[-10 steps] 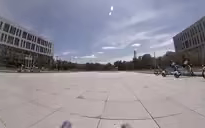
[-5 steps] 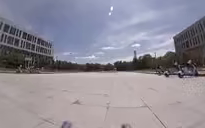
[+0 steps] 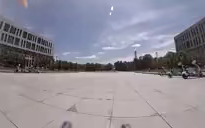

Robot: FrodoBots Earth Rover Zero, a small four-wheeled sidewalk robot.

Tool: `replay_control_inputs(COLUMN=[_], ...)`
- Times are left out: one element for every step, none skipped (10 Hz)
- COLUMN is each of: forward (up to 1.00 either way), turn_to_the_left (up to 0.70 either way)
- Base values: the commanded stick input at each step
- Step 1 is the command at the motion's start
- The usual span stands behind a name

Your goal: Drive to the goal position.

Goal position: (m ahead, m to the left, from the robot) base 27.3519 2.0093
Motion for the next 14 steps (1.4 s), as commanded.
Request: replay_control_inputs(forward=[0.70, 0.70, 0.70, 0.70, 0.70, 0.70, 0.70, 0.70, 0.70, 0.70, 0.70, 0.70, 0.70, 0.70], turn_to_the_left=[-0.02, -0.21, -0.35, -0.24, -0.12, 0.00, 0.00, 0.00, 0.00, 0.00, 0.00, 0.00, 0.00, 0.00])
